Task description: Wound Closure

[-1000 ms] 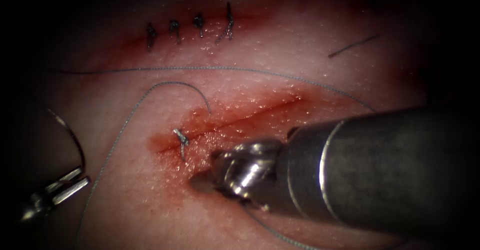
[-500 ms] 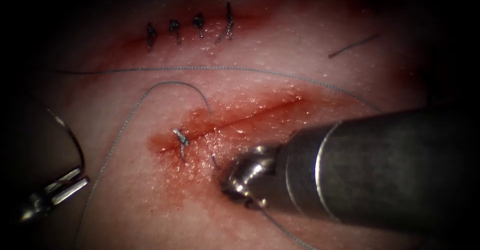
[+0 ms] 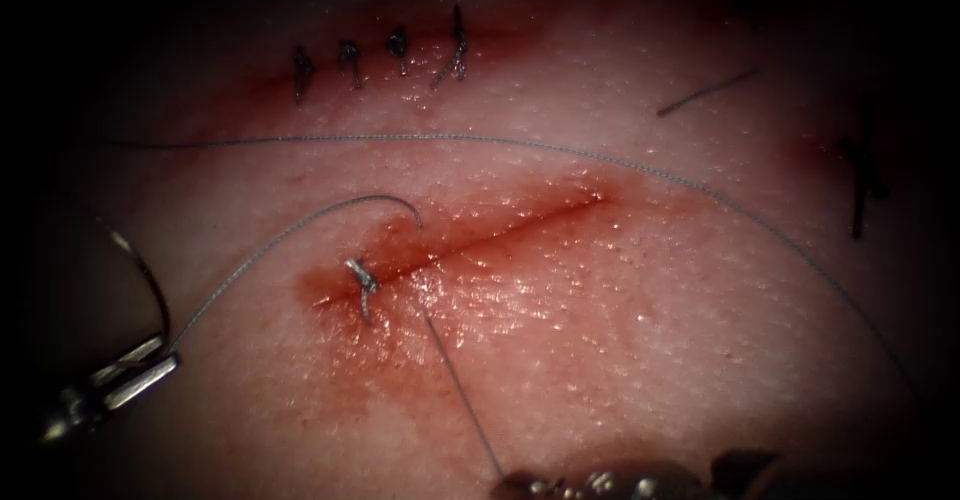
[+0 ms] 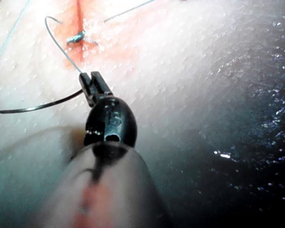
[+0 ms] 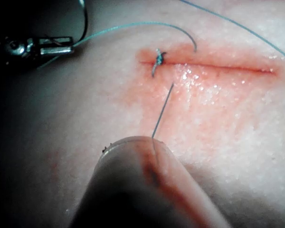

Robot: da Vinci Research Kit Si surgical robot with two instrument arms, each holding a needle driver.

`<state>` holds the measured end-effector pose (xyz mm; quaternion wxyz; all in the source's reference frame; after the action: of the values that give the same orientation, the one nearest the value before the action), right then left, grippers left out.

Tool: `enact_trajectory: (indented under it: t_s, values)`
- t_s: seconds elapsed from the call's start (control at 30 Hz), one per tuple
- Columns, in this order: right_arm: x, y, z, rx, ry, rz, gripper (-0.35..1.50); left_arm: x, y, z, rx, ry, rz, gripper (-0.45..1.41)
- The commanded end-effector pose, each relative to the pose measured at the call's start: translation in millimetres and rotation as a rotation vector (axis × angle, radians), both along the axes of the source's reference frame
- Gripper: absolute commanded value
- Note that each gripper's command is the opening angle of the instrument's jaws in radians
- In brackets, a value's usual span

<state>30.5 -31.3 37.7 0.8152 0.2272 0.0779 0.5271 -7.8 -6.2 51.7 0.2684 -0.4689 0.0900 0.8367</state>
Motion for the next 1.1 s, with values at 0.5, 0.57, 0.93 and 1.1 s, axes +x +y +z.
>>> enact_trajectory:
  t_s: [0.5, 0.57, 0.93, 1.1]
  values:
    - [-3.9, 3.7, 0.2, 0.058, 0.463, 0.212, 1.47, -0.7, -0.7, 0.5, -0.001, 0.000, 0.005, -0.45]
    - [-3.8, 5.2, 1.3, 0.122, 0.495, 0.308, 1.45, -0.7, -0.7, 0.6, -0.001, 0.000, 0.005, -0.45]
    - [-3.6, 10.0, 7.5, -0.105, 0.728, 0.042, 1.26, -0.6, -0.7, 0.6, -0.006, 0.002, 0.009, -0.45]
    - [-4.6, 11.1, 9.9, -0.400, 0.861, -0.215, 1.25, -0.6, -0.7, 0.7, -0.006, 0.003, 0.008, -0.45]
